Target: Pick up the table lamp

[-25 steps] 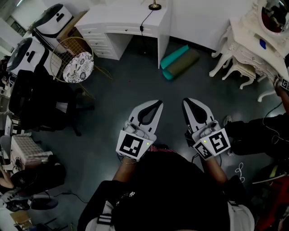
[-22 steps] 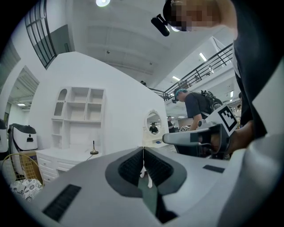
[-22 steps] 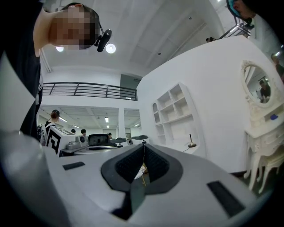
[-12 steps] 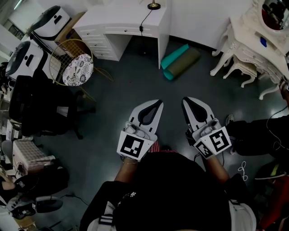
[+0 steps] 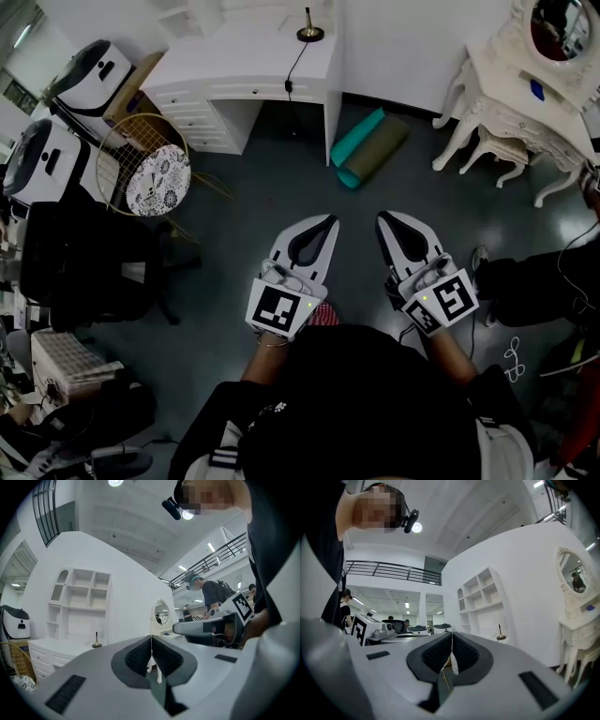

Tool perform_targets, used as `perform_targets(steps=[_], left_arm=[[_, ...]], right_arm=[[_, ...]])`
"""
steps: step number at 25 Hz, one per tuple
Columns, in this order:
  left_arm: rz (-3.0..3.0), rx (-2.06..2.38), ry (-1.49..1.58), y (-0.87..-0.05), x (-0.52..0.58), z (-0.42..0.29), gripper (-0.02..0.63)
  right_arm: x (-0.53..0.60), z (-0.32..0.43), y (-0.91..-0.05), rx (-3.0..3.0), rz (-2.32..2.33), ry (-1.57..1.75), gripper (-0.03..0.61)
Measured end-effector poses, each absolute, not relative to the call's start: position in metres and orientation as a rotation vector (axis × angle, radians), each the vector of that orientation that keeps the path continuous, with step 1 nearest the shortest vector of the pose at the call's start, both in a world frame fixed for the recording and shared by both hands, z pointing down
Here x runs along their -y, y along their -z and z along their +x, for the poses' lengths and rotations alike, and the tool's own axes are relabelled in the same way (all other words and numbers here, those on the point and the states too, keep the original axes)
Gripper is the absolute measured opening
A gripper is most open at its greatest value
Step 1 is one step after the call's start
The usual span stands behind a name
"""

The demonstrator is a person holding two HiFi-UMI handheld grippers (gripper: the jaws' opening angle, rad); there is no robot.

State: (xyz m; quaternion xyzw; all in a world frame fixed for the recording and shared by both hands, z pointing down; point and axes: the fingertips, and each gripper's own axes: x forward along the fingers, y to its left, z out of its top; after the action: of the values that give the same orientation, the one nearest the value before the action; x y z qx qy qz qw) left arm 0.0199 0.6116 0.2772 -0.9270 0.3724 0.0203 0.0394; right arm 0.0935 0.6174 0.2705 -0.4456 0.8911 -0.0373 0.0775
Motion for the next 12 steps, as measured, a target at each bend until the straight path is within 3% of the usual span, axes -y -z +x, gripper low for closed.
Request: perform_targets(steps=[12], left_arm=[[-2.894,-1.064,-0.086,-0.281,-0.553,-0.006,0.014]], right_arm=[[-0.563,0.062,-0.275,-2.653,-1.405,0.115,0.015]])
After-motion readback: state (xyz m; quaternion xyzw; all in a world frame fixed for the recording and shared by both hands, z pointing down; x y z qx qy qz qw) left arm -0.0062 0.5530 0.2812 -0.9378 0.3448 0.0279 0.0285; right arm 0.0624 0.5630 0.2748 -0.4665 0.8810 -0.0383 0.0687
